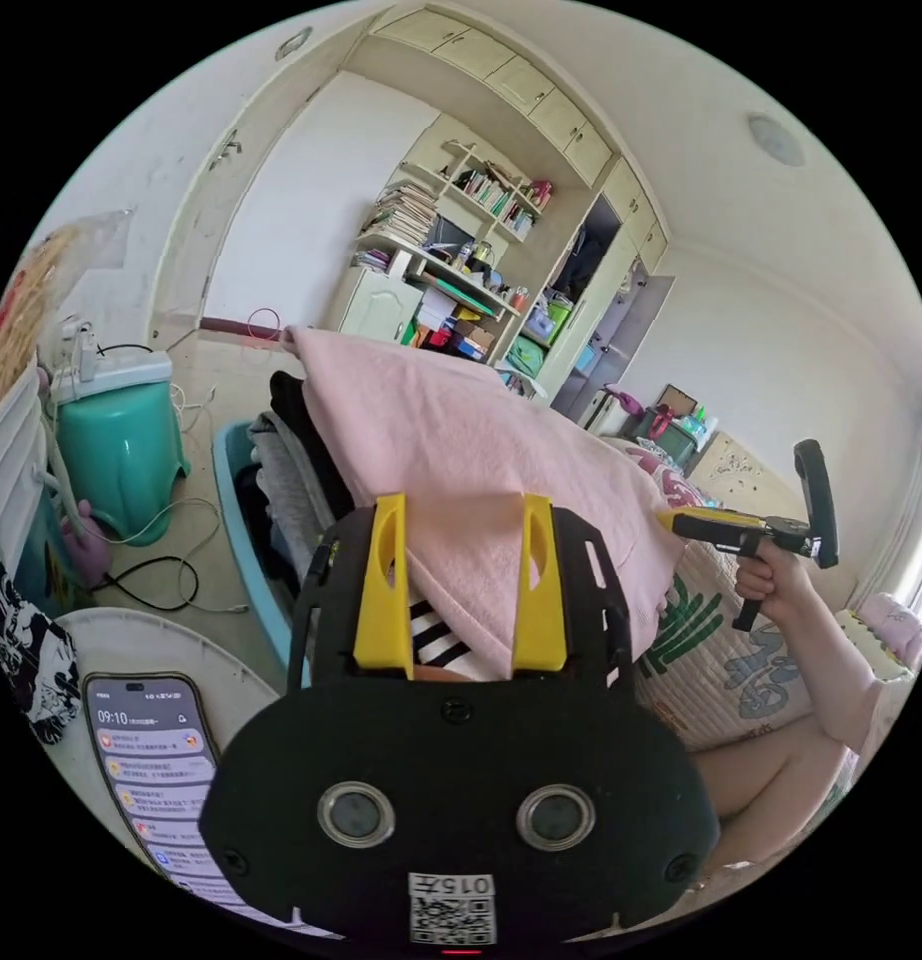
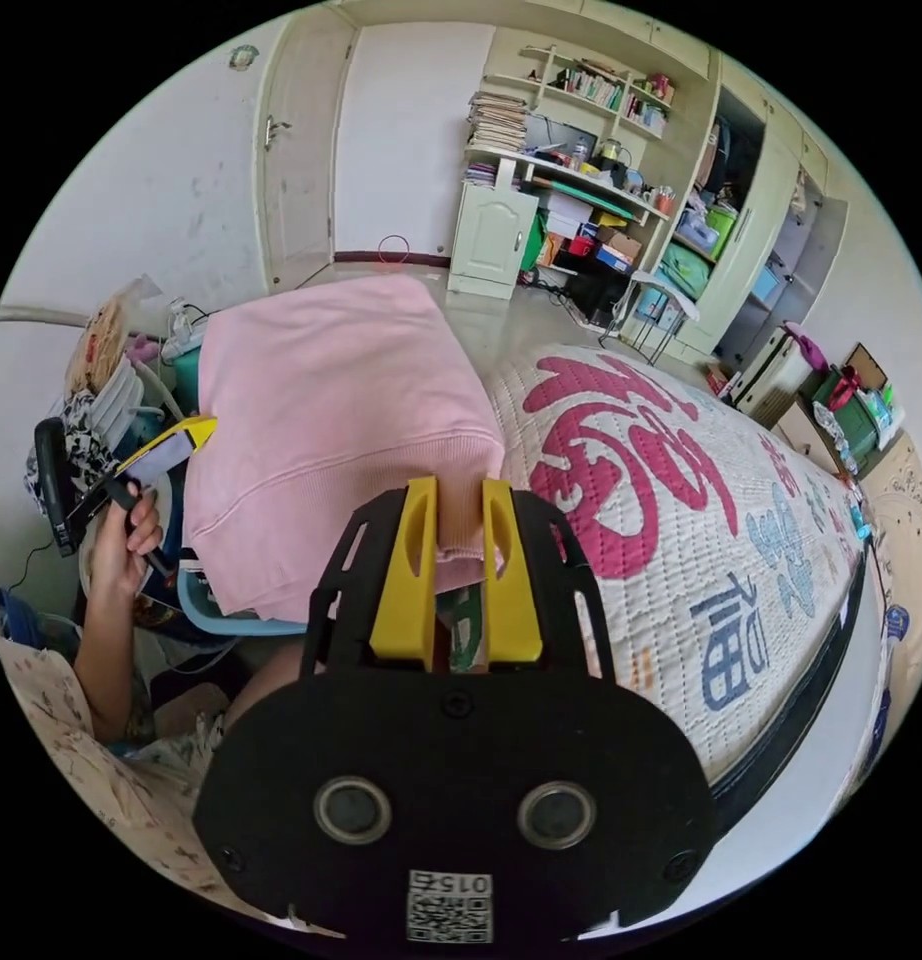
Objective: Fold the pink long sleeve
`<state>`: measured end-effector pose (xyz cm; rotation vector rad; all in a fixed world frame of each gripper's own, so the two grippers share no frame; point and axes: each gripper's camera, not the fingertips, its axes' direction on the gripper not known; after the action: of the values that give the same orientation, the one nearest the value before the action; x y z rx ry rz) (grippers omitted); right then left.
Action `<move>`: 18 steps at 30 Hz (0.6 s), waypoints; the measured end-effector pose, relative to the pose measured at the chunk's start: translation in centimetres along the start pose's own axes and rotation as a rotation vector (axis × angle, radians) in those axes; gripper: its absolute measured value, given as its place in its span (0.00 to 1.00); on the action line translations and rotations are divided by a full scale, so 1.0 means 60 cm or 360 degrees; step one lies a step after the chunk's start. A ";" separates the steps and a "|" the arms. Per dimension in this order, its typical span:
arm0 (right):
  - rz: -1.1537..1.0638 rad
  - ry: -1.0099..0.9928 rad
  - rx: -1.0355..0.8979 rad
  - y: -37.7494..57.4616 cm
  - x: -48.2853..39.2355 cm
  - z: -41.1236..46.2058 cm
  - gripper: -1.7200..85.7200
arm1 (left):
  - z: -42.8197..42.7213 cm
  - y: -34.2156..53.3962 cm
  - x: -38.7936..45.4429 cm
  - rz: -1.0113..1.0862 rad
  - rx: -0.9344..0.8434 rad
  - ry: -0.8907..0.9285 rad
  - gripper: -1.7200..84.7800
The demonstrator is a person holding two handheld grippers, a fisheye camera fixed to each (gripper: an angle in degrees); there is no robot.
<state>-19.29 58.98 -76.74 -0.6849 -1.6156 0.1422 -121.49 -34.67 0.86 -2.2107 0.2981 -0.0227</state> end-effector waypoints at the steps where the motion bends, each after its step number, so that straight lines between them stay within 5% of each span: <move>1: 0.0016 -0.0033 0.0020 0.021 0.023 -0.011 0.08 | 0.002 0.006 -0.009 0.0002 -0.0008 0.0065 0.15; 8: 0.0336 -0.0691 0.0370 0.132 0.214 -0.158 0.04 | -0.002 0.022 -0.043 -0.0038 0.0070 0.0400 0.03; 18: 0.0234 -0.0889 0.0581 0.239 0.289 -0.335 0.03 | 0.022 0.011 0.002 0.0005 0.0428 0.1254 0.02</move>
<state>4.37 73.44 -64.86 -0.4991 -1.9935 0.7728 -121.33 -34.08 -0.50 -1.8425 0.6814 -0.8910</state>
